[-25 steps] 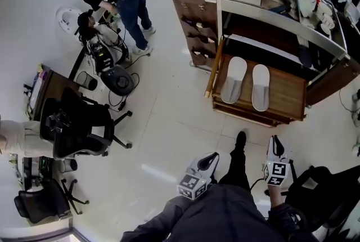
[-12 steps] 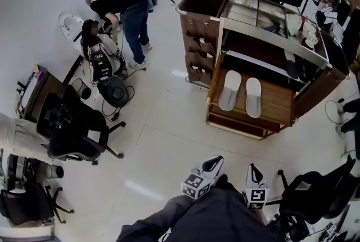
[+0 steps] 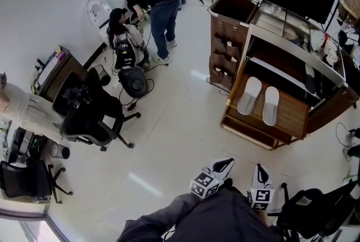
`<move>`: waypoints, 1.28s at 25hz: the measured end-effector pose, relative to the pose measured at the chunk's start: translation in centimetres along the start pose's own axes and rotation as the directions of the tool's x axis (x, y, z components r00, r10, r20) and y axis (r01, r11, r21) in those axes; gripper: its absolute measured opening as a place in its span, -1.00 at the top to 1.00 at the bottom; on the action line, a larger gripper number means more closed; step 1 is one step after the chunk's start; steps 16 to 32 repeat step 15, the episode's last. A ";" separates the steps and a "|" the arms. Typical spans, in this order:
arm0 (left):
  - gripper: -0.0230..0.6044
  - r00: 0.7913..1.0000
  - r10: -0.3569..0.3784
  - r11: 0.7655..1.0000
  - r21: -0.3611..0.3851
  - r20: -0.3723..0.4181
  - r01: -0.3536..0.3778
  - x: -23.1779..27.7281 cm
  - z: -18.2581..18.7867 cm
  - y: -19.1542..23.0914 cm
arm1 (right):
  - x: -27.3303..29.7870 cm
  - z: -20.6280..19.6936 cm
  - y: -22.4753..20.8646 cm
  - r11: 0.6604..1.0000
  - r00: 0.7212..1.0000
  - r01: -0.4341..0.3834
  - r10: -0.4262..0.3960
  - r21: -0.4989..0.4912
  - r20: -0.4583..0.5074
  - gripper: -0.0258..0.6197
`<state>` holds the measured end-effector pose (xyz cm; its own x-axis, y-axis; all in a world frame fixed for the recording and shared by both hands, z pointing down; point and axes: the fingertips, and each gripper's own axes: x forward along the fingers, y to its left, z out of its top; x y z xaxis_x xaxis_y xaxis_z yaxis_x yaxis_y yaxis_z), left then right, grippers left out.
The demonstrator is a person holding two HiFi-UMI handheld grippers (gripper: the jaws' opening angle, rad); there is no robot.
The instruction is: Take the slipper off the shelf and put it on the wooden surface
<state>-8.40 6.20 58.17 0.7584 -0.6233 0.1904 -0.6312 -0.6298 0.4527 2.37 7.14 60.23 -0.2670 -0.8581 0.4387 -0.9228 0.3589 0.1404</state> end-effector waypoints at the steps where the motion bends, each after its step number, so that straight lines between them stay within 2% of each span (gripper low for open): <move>1: 0.87 1.000 0.009 1.000 0.004 -0.001 -0.009 -0.2 0.0 0.1 | 0.1 0.1 0.1 1.000 1.000 -0.004 0.004 0.003 0.007 0.92; 7: 0.87 0.999 0.046 0.999 -0.018 -0.005 -0.046 -1.1 0.0 0.5 | 0.0 0.6 0.8 1.000 1.000 -0.029 0.029 -0.002 -0.002 0.92; 15: 0.87 1.000 0.011 1.000 0.000 -0.024 -0.011 -0.2 -1.8 0.6 | -0.4 -0.3 0.7 1.000 1.000 -0.013 0.013 -0.003 -0.007 0.92; 32: 0.87 1.000 0.011 1.000 0.000 -0.024 -0.011 -0.2 -1.8 0.6 | -0.4 -0.3 0.7 1.000 1.000 -0.013 0.013 -0.003 -0.007 0.92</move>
